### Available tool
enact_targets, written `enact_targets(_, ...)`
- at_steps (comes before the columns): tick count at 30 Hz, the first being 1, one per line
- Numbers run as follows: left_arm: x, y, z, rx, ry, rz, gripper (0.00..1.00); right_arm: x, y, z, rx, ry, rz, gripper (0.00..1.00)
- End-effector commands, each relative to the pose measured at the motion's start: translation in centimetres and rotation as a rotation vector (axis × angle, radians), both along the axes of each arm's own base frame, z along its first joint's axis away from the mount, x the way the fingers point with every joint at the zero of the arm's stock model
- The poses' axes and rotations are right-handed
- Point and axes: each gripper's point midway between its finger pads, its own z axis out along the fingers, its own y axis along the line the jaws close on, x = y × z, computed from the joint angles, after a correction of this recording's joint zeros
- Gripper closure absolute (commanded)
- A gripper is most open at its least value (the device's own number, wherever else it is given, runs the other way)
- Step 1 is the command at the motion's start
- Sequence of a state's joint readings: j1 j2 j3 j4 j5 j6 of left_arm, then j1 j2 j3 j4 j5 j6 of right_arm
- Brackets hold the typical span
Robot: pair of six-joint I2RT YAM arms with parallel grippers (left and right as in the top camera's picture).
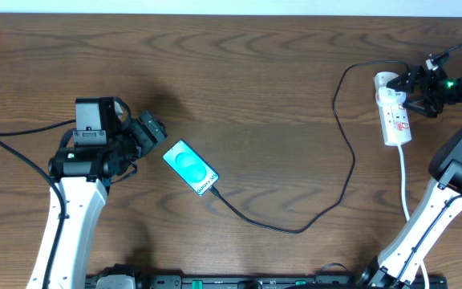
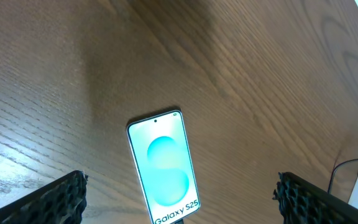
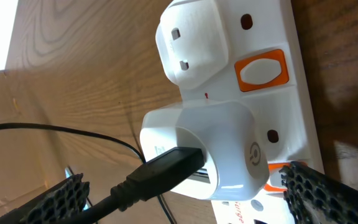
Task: Plug charger to phone and switch on socket
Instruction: 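Press the orange switch beside the charger plug with the right gripper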
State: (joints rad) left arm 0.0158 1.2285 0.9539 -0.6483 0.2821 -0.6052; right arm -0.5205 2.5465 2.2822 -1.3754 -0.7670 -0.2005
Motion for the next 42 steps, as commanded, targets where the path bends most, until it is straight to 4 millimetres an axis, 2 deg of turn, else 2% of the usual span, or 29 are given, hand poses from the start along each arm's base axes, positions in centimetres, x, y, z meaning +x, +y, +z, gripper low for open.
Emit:
enact_targets(1,-0.2,0.2,-0.3,0.009,0.009,0.005,0.03,0.2,0.2,-0.5,0.026,0.011,-0.009,0.01)
enact_targets(42,-0.2,0.2,-0.3,0.007,0.009,0.003,0.03,0.6,1.6,-0.3,0.062,0.027,-0.014,0.01)
